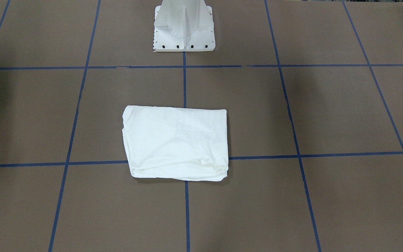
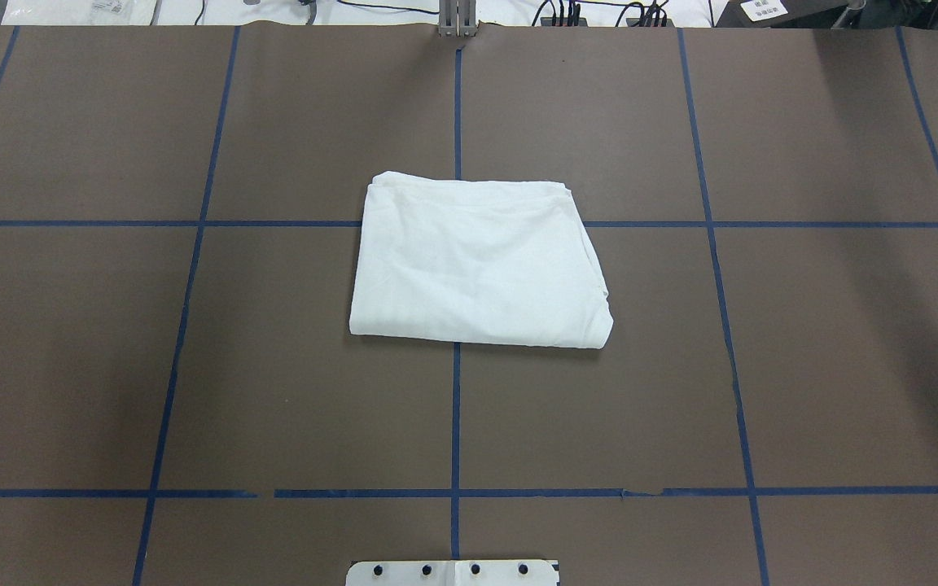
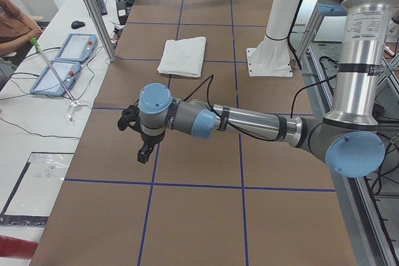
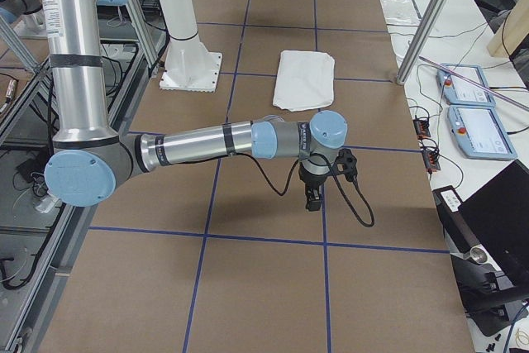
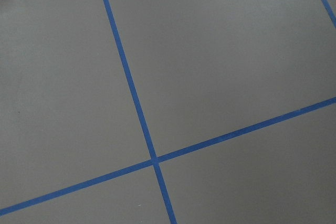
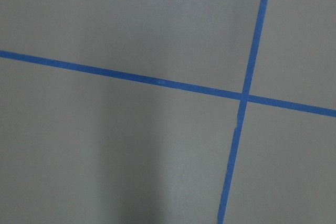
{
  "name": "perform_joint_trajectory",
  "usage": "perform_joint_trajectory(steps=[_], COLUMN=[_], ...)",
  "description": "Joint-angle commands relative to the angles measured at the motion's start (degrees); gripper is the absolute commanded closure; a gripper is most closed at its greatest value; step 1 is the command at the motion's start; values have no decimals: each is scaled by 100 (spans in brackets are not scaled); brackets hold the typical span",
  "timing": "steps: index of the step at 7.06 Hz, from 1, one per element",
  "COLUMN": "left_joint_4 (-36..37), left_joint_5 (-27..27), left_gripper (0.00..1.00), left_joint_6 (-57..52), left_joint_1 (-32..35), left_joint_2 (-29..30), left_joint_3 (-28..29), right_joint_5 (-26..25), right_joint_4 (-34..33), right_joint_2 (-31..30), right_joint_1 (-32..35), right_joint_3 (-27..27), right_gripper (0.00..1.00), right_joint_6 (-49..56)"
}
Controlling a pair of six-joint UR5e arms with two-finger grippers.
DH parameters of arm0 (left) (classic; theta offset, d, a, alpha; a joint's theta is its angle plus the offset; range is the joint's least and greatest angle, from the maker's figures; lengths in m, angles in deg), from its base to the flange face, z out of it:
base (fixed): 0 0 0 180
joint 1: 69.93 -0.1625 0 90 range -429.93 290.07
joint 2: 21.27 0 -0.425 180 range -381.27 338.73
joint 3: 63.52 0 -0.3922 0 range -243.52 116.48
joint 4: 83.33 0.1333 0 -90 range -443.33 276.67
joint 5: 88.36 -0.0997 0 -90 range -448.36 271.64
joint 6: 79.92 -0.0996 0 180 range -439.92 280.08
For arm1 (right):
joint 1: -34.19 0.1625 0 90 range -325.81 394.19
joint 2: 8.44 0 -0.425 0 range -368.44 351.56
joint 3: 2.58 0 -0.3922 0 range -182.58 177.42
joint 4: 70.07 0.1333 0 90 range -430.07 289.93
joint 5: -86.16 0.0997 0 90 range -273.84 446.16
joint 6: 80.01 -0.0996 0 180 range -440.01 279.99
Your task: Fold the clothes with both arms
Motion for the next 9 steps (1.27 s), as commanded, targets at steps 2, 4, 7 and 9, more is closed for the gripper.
perform_joint_trajectory(steps=[2, 4, 7, 9], left_joint_4=[1, 18, 62, 62], left_joint_5=[49, 49, 49, 49], left_gripper=[0, 0, 0, 0], left_joint_6=[46, 38, 20, 29], left_joint_1=[-20, -20, -11, -11], left_joint_2=[-172, -137, -199, -199], left_joint_3=[-194, -220, -423, -440], right_joint_5=[-14, 4, 285, 285], right_joint_4=[8, -1, -1, -1], right_joint_2=[-181, -146, -119, -102], right_joint_1=[1, 1, 1, 1], right_joint_3=[116, 72, 63, 80], right_gripper=[0, 0, 0, 0], right_joint_6=[6, -12, -12, -12])
